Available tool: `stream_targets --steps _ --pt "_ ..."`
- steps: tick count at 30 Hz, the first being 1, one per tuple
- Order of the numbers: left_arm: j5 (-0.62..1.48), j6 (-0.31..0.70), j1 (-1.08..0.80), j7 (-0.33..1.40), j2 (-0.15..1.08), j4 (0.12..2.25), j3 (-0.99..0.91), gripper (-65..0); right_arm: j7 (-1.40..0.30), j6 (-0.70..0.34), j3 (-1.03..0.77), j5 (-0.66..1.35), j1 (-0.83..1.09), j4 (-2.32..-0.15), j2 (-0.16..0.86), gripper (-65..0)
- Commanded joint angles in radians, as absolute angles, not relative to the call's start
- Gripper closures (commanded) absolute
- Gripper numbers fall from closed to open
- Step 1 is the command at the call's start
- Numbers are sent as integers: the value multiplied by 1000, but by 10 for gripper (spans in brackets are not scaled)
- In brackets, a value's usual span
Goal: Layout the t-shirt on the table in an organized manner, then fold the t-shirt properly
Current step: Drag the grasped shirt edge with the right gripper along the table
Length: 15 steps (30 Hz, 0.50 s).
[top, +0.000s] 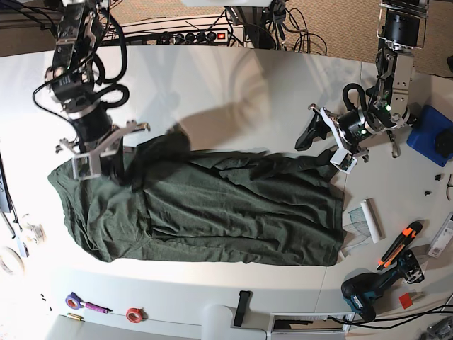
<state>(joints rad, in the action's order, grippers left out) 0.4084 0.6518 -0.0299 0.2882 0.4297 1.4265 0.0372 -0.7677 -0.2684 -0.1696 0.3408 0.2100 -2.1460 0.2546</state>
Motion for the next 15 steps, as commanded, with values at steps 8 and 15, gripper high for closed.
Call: stream_targets --steps 8,15 --pt "423 651 -16 216 440 1443 30 -345 -651 -236 -160 265 -81 -2072 241 0" --pt "422 650 -17 217 440 1442 30 -345 -535 -236 -49 260 -426 -1580 241 0"
